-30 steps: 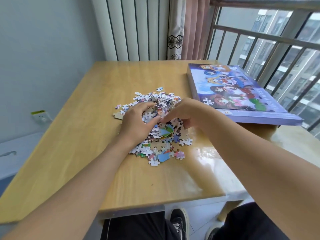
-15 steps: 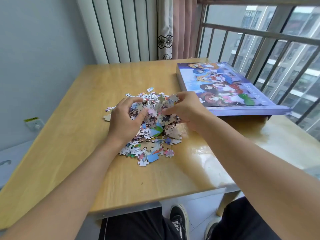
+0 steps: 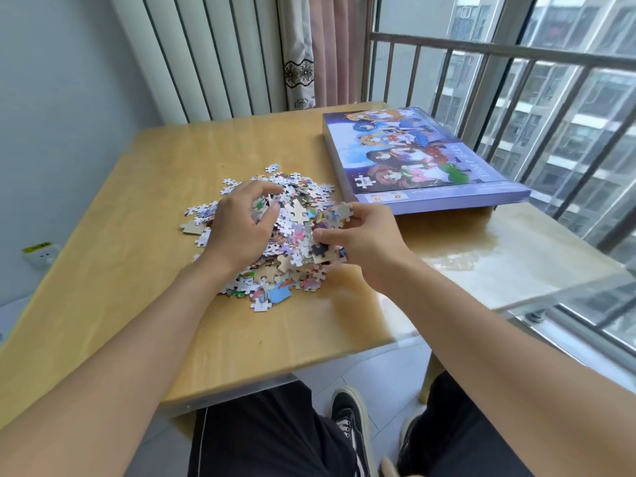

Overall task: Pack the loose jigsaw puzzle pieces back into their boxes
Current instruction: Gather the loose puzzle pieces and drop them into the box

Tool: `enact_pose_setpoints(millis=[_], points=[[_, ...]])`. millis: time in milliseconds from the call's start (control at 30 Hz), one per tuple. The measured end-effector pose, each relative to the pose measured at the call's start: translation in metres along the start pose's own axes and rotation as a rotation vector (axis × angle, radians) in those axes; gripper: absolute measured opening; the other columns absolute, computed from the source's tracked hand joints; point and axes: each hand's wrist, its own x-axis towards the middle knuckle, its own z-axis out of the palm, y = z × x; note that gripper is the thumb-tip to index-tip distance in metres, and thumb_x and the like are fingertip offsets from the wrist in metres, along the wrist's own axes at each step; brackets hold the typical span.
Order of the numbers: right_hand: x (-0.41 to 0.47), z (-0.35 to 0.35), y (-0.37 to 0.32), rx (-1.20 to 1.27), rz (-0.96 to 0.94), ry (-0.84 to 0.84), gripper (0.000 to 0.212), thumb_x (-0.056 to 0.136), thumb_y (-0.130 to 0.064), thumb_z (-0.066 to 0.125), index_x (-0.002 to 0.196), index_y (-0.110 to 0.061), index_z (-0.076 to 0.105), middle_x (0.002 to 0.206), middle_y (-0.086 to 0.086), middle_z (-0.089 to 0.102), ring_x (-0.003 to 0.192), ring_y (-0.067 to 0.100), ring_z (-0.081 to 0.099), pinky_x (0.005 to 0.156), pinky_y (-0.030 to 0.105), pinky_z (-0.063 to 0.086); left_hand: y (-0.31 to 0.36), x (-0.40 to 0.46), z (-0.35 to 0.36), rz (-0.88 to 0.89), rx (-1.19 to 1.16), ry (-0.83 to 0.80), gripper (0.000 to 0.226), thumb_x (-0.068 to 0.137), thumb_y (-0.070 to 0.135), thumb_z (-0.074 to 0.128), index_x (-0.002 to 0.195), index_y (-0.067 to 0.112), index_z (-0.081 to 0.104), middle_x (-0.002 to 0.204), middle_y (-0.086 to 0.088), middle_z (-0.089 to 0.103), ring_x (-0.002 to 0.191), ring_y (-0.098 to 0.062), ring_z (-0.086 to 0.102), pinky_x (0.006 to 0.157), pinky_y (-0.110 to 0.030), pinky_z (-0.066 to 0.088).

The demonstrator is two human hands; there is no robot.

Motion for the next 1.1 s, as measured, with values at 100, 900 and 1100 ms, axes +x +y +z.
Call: enact_pose_setpoints(millis=[100, 900, 1100], points=[[-0.008, -0.014, 0.008, 0.03, 0.04, 0.015, 0.023, 0.072, 0.007, 0.084, 0.091, 0.0, 0.073, 0.082, 0.014, 0.076, 0.071, 0.028, 0.075, 0.051, 0.028, 0.055, 0.01, 0.003, 0.008, 0.054, 0.002, -0.059, 0.025, 0.092, 0.014, 0.063, 0.116, 0.022, 0.068, 0.115, 0.014, 0.061, 0.104, -0.004, 0.055, 0.099, -0.03, 0.045], [0.061, -0.122, -0.039, 0.39, 0.306, 0.379, 0.047, 0.072, 0.011, 0.081, 0.112, -0.001, 0.059, 0.102, 0.02, 0.07, 0.082, 0.034, 0.07, 0.04, 0.036, 0.055, 0.095, 0.081, 0.089, 0.144, 0.081, -0.062, 0.021, 0.091, 0.037, 0.069, 0.094, 0.018, 0.076, 0.075, -0.002, 0.067, 0.07, -0.027, 0.056, 0.061, -0.034, 0.04], [0.09, -0.111, -0.056, 0.53, 0.359, 0.657, 0.021, 0.098, -0.004, 0.05, 0.117, -0.009, 0.055, 0.114, 0.014, 0.065, 0.1, 0.034, 0.064, 0.087, 0.049, 0.059, 0.105, 0.086, 0.087, 0.201, 0.092, -0.016, 0.022, 0.091, 0.041, 0.068, 0.094, 0.02, 0.076, 0.07, 0.001, 0.059, 0.073, -0.027, 0.05, 0.064, -0.031, 0.03]])
